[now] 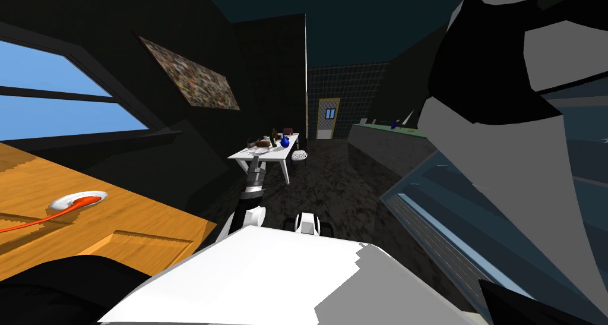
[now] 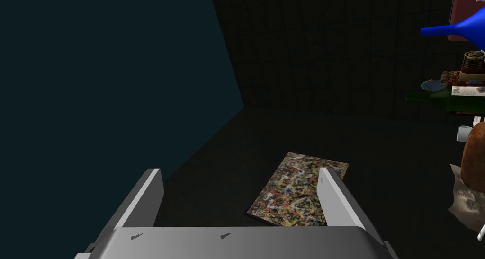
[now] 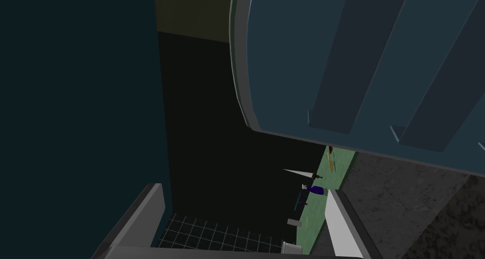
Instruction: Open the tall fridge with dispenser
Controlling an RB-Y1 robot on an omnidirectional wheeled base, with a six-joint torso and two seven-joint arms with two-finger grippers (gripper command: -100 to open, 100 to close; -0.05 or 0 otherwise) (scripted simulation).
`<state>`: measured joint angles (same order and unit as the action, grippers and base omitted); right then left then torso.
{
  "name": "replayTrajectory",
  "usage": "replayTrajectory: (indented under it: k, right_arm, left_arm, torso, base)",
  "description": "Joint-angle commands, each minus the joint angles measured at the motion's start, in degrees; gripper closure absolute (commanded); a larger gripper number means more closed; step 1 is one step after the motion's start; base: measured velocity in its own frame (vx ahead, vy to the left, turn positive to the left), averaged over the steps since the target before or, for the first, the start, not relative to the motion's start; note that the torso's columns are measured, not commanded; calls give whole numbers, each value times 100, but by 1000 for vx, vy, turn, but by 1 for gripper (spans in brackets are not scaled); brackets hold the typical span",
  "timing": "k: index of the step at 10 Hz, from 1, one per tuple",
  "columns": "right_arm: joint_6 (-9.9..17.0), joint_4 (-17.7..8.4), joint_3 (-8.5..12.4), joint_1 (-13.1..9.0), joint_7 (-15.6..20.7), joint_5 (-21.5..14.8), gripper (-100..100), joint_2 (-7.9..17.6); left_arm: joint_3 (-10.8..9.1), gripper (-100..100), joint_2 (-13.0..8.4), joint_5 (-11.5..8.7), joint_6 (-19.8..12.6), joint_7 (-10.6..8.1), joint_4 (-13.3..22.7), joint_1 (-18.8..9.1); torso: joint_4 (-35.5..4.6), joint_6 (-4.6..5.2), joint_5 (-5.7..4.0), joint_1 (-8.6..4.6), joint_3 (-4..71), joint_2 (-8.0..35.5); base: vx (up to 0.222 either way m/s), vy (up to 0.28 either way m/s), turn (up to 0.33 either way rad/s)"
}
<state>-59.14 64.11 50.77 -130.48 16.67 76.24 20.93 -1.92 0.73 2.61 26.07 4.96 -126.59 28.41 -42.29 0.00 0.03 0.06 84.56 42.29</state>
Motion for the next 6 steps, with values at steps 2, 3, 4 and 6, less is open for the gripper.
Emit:
replayTrajectory:
  k: [2, 3, 4, 6]
  right_arm:
    - [-400, -556, -641, -241, 102, 403, -100, 592]
    - [-505, -710, -815, -302, 123, 513, -100, 755]
    - [-611, -847, -977, -363, 145, 623, -100, 918]
    - [-717, -1018, -1174, -425, 167, 733, -100, 1080]
  left_arm:
    - [0, 0, 0, 0, 0, 0, 0, 0]
    - [0, 0, 0, 0, 0, 0, 0, 0]
    - [0, 0, 0, 0, 0, 0, 0, 0]
    - [-1, 0, 0, 0, 0, 0, 0, 0]
  torso:
    - [1, 1, -5, -12, 1, -1]
    - [1, 0, -5, -11, 1, -1]
    - [1, 0, -4, -10, 1, -1]
    - [0, 0, -2, -7, -1, 2]
  base:
    - [40, 15, 69]
    - [40, 11, 76]
    - [38, 11, 74]
    - [20, 7, 34]
